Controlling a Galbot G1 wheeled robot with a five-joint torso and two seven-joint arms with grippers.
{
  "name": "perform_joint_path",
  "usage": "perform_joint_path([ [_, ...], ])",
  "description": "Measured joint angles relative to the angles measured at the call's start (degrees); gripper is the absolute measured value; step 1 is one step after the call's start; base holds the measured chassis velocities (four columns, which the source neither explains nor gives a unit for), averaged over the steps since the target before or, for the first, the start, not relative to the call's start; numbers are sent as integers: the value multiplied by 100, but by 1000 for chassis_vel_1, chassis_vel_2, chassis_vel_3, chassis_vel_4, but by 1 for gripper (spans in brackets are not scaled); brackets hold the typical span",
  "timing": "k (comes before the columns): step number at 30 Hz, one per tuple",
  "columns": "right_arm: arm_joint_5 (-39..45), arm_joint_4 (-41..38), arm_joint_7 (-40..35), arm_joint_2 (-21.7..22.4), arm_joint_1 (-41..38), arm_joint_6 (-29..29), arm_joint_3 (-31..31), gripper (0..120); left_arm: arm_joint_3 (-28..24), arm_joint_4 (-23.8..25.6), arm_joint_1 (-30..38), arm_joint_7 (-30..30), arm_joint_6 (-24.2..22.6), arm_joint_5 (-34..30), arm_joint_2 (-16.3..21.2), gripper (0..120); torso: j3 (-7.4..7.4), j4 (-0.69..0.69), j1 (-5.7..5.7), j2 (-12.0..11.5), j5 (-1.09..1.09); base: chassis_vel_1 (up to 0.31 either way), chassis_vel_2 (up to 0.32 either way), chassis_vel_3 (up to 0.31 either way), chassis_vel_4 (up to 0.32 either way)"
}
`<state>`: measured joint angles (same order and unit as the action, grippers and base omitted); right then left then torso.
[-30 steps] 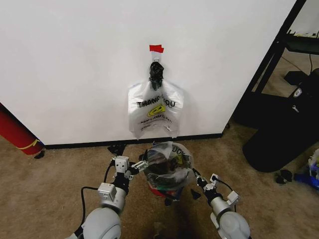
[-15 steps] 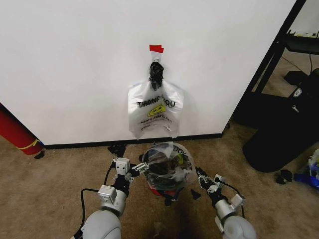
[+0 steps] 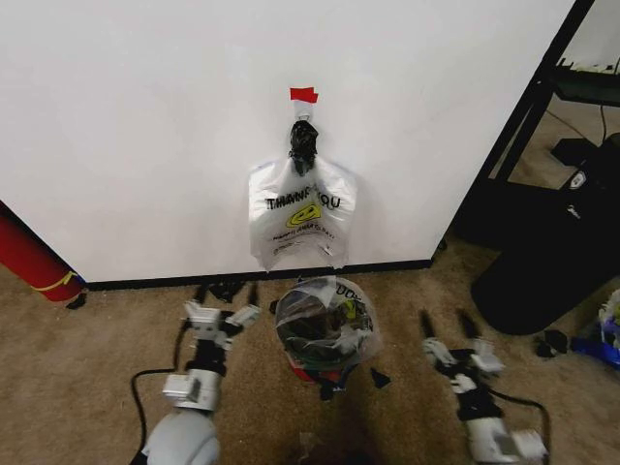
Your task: Pick up the garbage bag from the wall and place it over the trash bin.
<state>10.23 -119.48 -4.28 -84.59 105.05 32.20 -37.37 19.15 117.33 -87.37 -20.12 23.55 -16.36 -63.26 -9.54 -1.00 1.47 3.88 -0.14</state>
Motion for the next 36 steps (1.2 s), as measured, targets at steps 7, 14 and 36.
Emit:
perform_joint_path([
  [7, -152, -563, -231, -558, 698, 214, 2, 100, 386, 365, -802, 406, 230, -133, -127, 100, 0, 1, 0, 0, 3, 0, 0, 0, 0],
  [14, -417, -646, -295, -707, 961, 358, 210, 100, 397, 335, -1096, 445, 305, 66, -268, 100, 0, 0, 0, 0, 2, 0, 0, 0, 0],
  [36, -547, -952, -106, -639, 988, -162, 458, 100, 185, 94, -941, 129, 145, 543, -336, 100, -1, 0, 0, 0, 3, 0, 0, 0, 0],
])
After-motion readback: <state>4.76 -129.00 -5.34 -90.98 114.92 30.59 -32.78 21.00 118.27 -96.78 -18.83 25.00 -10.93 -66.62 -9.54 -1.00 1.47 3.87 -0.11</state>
